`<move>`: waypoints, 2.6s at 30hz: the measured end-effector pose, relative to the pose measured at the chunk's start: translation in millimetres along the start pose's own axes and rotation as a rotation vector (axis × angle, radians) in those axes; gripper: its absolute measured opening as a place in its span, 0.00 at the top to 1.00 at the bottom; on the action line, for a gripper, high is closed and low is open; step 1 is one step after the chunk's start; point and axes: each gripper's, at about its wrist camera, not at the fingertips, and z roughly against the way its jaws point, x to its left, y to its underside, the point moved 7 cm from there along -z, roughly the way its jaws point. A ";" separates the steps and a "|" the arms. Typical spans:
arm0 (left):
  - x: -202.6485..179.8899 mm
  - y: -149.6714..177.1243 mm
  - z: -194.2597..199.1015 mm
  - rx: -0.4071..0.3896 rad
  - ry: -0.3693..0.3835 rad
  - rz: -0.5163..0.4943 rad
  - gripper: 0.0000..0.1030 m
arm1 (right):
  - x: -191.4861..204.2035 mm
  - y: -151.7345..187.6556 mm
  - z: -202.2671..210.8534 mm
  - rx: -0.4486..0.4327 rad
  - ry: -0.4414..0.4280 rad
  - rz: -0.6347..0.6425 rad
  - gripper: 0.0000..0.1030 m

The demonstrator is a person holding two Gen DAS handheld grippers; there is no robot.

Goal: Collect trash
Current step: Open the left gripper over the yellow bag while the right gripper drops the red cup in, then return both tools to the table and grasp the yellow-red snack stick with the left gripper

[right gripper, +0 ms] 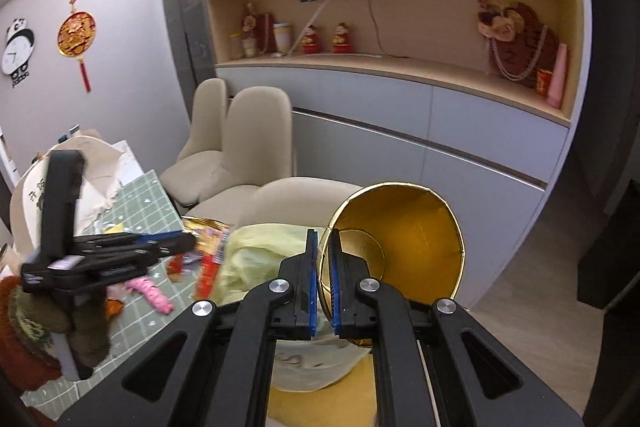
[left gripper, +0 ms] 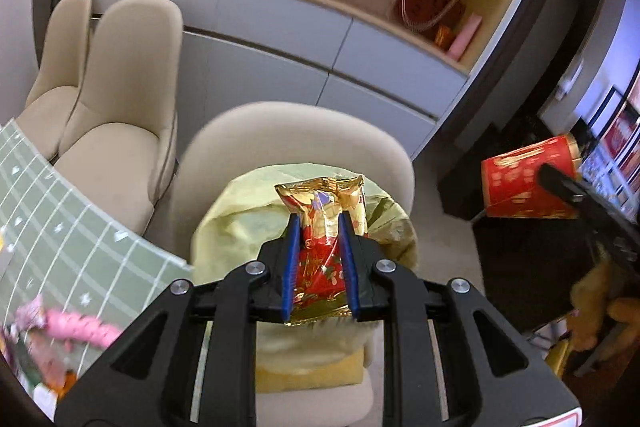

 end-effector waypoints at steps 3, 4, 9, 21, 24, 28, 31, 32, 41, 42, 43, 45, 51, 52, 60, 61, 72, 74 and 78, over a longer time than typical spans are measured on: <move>-10.1 -3.1 -41.3 0.049 -0.030 -0.030 0.82 | -15.8 -0.9 -14.0 0.010 0.010 -0.020 0.93; -12.9 -3.3 -55.1 0.068 -0.041 -0.039 0.82 | -22.9 -0.6 -17.6 0.012 0.009 -0.029 0.93; -19.1 14.9 -105.3 0.239 -0.054 -0.074 0.82 | -43.7 -0.1 -33.3 0.022 0.015 -0.051 0.93; -11.6 33.6 -82.5 0.290 0.029 -0.027 0.56 | -38.0 -3.9 -71.1 0.055 -0.055 -0.077 0.93; 2.0 17.1 -49.5 0.153 -0.010 0.018 0.53 | -23.5 -0.6 -76.2 0.067 -0.082 -0.060 0.93; 15.8 -1.5 -17.2 0.002 -0.083 0.044 0.50 | -0.1 10.6 -84.8 0.104 -0.128 -0.040 0.93; 27.4 5.8 1.6 -0.037 -0.144 0.061 0.50 | 20.4 20.3 -94.8 0.136 -0.176 -0.025 0.93; 31.6 10.9 7.6 -0.033 -0.152 0.074 0.50 | 26.1 21.7 -98.6 0.146 -0.192 -0.025 0.93; 48.3 41.4 25.1 -0.004 -0.212 0.160 0.50 | 64.6 16.3 -126.5 0.195 -0.290 0.035 0.93; 49.2 43.0 26.6 -0.003 -0.219 0.167 0.50 | 68.5 16.8 -130.6 0.212 -0.297 0.047 0.92; 50.1 44.5 28.9 -0.004 -0.227 0.173 0.50 | 71.2 17.8 -134.5 0.229 -0.298 0.057 0.92; 52.6 47.1 34.5 -0.005 -0.239 0.190 0.50 | 74.6 23.8 -145.2 0.280 -0.281 0.082 0.89; 64.8 60.8 46.2 -0.020 -0.274 0.229 0.50 | 77.6 42.8 -147.5 0.309 -0.288 0.082 0.61; 66.6 64.1 48.4 -0.018 -0.275 0.233 0.50 | 77.5 44.6 -144.9 0.306 -0.279 0.082 0.61; 87.4 98.1 93.0 -0.049 -0.274 0.207 0.50 | 86.6 66.4 -91.2 0.195 -0.148 0.022 0.61; 92.4 104.9 103.4 -0.054 -0.274 0.199 0.50 | 90.1 69.3 -84.6 0.190 -0.137 0.012 0.61; 192.4 180.9 209.0 -0.126 -0.343 0.152 0.50 | 213.3 130.3 -24.8 0.160 -0.146 0.038 0.55; 224.6 196.5 226.4 -0.130 -0.378 0.169 0.50 | 230.0 138.3 -26.6 0.178 -0.157 0.023 0.55; 283.9 218.1 251.9 -0.147 -0.384 0.201 0.50 | 265.4 154.7 -35.7 0.226 -0.175 0.019 0.55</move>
